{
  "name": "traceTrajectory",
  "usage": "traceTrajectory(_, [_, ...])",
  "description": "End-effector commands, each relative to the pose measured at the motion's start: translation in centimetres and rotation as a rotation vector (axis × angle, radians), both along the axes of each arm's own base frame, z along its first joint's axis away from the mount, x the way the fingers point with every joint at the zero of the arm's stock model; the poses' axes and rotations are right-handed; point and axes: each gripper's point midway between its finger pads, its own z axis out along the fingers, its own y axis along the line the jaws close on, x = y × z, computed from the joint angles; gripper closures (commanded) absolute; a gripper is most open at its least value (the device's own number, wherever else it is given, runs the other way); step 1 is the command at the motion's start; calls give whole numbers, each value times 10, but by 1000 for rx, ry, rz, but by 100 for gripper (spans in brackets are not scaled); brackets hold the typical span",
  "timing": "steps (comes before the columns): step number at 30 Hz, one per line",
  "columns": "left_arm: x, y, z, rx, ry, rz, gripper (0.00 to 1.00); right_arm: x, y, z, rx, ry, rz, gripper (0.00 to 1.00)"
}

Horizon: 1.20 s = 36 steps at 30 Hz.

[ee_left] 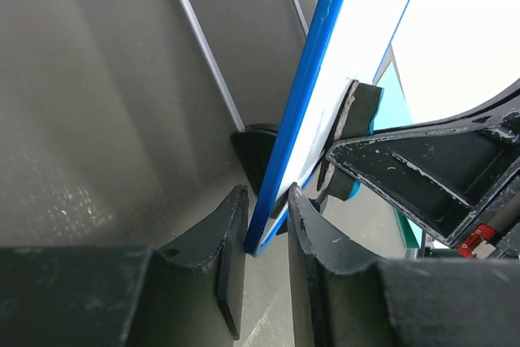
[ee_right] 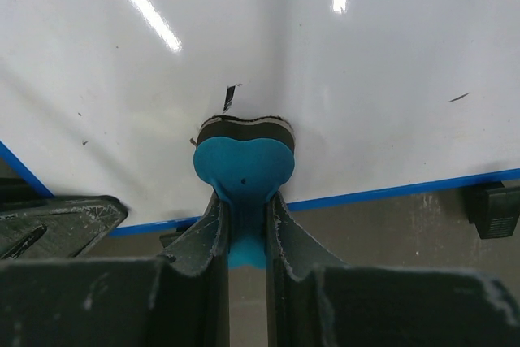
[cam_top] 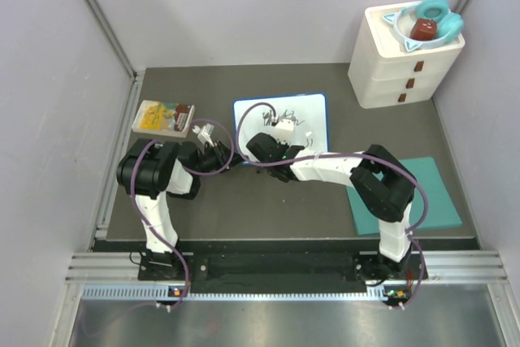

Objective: Erase the whiteboard

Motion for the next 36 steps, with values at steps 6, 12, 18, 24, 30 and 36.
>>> traceTrajectory(6, [-10, 2, -28, 73, 110, 17, 94, 17, 17, 23, 11, -36, 48, 100])
traceTrajectory(12, [-10, 0, -29, 83, 109, 12, 94, 29, 10, 25, 14, -35, 31, 100])
traceTrajectory(18, [-11, -1, -30, 91, 110, 7, 94, 45, -15, 17, -2, -10, -15, 100])
traceTrajectory(24, [-10, -2, -31, 97, 110, 8, 94, 52, -55, 7, -2, 13, -92, 100])
traceTrajectory(30, [-10, -2, -30, 101, 109, 7, 94, 53, -90, -3, 6, 39, -161, 100])
traceTrajectory(36, [-11, -2, -32, 105, 114, 7, 94, 54, -119, -4, -29, 53, -229, 100])
